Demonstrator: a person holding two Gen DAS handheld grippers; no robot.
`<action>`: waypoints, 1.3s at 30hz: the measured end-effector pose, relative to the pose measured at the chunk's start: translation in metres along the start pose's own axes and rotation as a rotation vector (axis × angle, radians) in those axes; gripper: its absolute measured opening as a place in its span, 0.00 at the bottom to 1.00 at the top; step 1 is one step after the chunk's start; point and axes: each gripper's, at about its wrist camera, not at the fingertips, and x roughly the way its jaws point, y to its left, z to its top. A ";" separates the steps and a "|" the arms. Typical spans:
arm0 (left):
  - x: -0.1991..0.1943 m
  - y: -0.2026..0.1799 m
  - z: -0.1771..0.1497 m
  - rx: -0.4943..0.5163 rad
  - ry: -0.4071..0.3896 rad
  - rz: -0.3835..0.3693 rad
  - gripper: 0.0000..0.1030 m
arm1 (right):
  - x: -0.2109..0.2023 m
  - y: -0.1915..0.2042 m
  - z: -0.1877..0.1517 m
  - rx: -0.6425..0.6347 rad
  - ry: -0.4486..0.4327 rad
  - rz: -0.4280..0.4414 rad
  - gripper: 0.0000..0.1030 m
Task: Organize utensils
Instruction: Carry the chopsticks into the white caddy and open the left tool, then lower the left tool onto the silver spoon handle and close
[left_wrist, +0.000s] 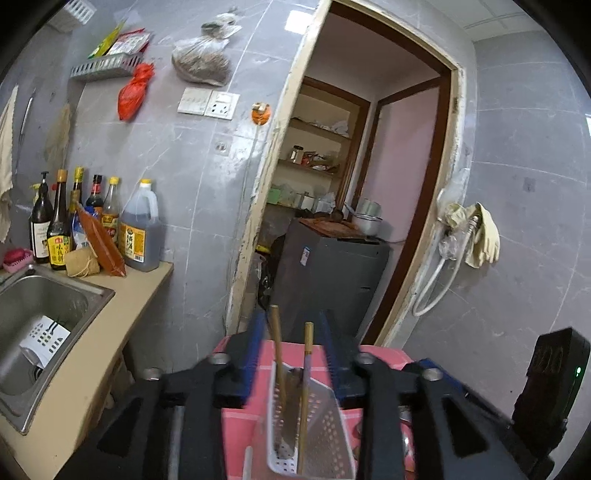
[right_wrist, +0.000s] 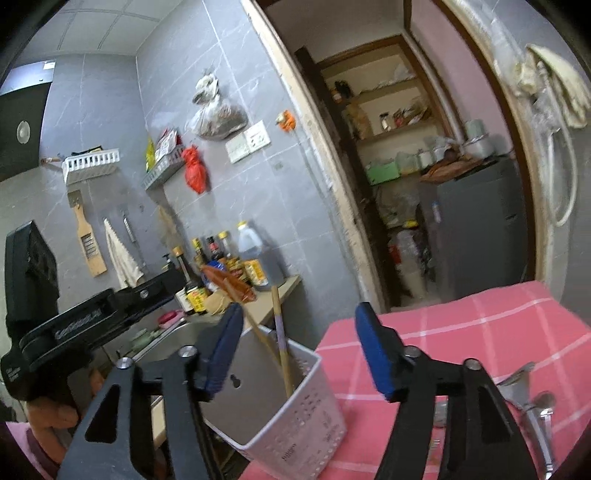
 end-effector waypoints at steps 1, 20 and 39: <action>-0.005 -0.003 0.000 -0.004 -0.008 -0.007 0.40 | -0.008 -0.001 0.003 -0.007 -0.013 -0.018 0.65; -0.069 -0.079 -0.028 0.133 0.006 0.037 0.98 | -0.143 -0.028 0.046 -0.143 -0.074 -0.287 0.99; -0.074 -0.134 -0.091 0.176 0.115 0.009 0.99 | -0.210 -0.074 0.027 -0.176 -0.055 -0.393 0.99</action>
